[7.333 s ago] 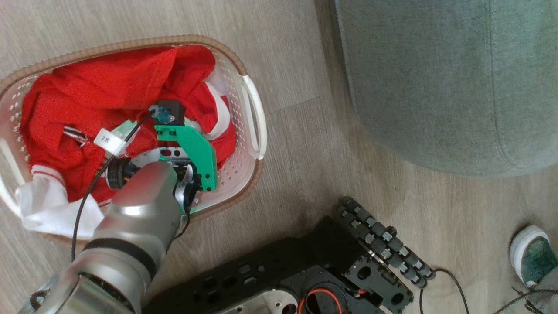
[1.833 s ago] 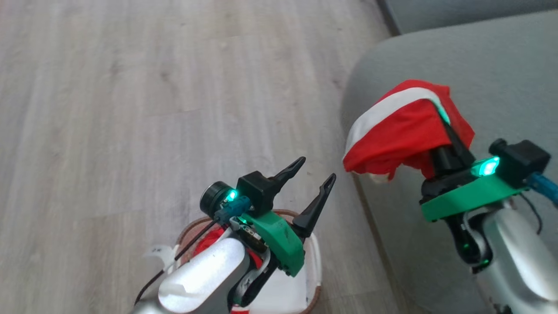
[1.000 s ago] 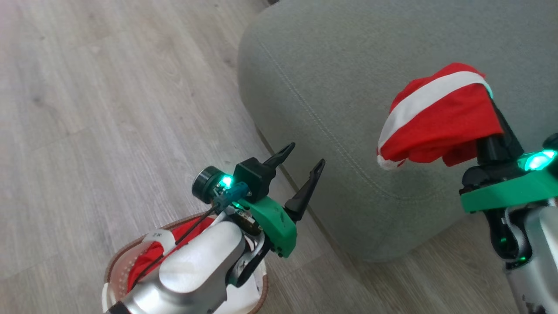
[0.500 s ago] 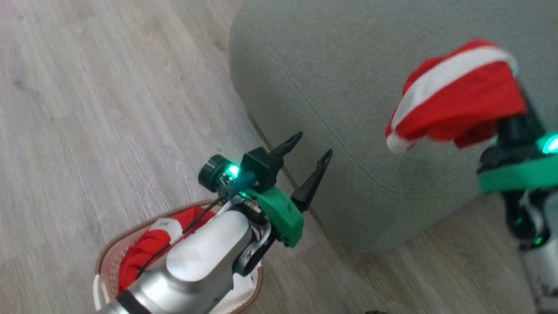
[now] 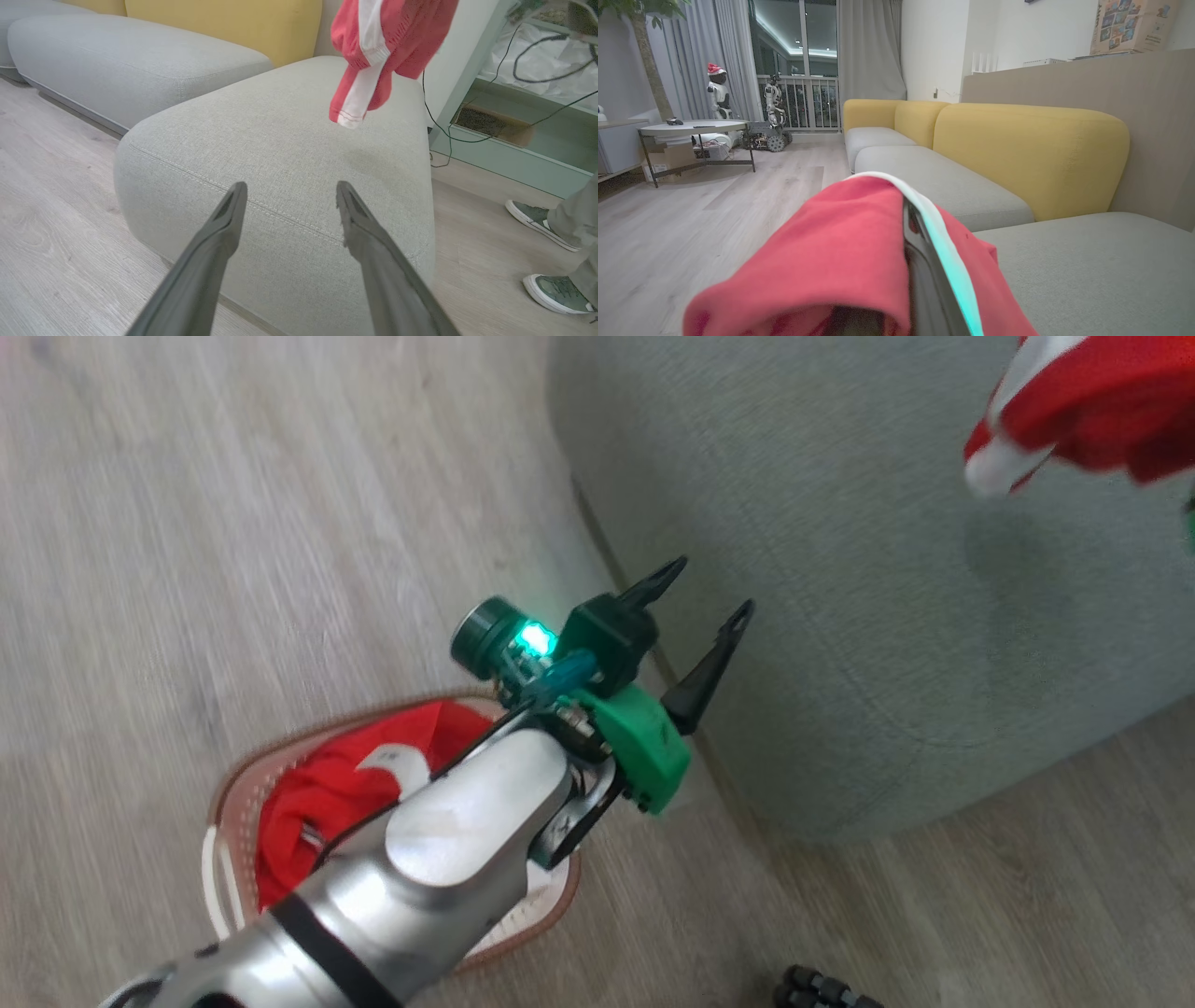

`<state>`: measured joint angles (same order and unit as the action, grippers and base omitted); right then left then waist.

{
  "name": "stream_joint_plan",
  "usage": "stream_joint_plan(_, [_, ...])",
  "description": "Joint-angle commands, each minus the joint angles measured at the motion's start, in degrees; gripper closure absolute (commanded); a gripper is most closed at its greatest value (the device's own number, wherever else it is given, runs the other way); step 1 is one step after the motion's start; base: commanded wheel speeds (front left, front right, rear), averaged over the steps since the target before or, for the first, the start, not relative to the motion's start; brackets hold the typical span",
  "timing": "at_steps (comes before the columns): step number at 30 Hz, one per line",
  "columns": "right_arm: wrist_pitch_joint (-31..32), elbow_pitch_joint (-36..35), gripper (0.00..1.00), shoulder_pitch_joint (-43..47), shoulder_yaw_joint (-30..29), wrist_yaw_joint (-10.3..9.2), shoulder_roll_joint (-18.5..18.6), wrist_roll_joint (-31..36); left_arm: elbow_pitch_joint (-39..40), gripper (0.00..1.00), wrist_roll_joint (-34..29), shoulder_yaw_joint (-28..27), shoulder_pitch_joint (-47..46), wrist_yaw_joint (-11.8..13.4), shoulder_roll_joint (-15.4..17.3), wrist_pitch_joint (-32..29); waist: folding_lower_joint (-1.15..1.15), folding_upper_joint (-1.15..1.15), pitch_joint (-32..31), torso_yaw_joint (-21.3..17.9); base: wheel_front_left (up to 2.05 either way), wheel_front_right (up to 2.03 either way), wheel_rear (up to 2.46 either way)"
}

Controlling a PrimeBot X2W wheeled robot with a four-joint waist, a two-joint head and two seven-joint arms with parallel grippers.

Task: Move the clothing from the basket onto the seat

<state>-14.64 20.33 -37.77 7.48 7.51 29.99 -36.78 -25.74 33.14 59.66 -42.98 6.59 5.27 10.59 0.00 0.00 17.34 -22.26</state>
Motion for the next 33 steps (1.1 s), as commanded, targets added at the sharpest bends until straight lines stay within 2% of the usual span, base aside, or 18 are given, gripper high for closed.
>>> stream_joint_plan(1, [-0.4, -0.5, 1.0, -2.3, 0.1, -0.02, 2.5, -0.7, 1.5, 0.0, -0.6, -1.0, -3.3, 0.3, -0.6, -0.2, 0.0, 0.0, 2.9, 2.0, 0.0, 0.0, 0.0])
stream_joint_plan(7, [-0.4, 6.2, 1.0, -8.2, -0.2, -0.02, 6.3, -3.6, 0.8, 0.0, -2.0, 0.6, -7.5, 0.8, -1.8, -1.0, 0.0, 0.0, 8.5, 5.1, 0.0, 0.0, 0.0])
stream_joint_plan(10, [-0.4, 9.5, 1.0, -11.6, 1.2, -0.02, 9.8, -3.7, 0.5, 0.0, -2.4, 1.8, -10.1, 1.3, -2.2, -1.2, 0.0, 0.0, 12.0, 7.0, 0.0, 0.0, 0.0])
stream_joint_plan(18, [-0.4, 16.2, 1.0, -16.1, 5.3, -0.02, 15.6, -3.8, 2.1, 0.0, -1.1, 5.8, -13.9, 2.8, -2.4, -1.0, 0.0, 0.0, 16.8, 10.4, 0.0, 0.0, 0.0])
stream_joint_plan(26, [-0.4, 24.0, 1.0, -16.6, 13.5, -0.02, 17.6, -3.9, 2.8, 0.0, 1.9, 8.5, -15.5, 4.9, -2.4, 0.4, 0.0, 0.0, 17.5, 11.7, 0.0, 0.0, 0.0])
stream_joint_plan(30, [-0.2, 29.4, 1.0, -17.0, 21.1, -0.02, 18.0, -7.1, 2.6, 0.0, 3.6, 9.6, -16.1, 5.6, -2.4, 1.3, 0.0, 0.0, 17.1, 12.2, 0.0, 0.0, 0.0])
stream_joint_plan(33, [2.5, 31.1, 1.0, -17.8, 26.7, -0.02, 18.4, -10.9, 2.1, 0.0, 4.8, 10.1, -16.3, 6.1, -2.4, 1.9, 0.0, 0.0, 16.5, 12.3, 0.0, 0.0, 0.0])
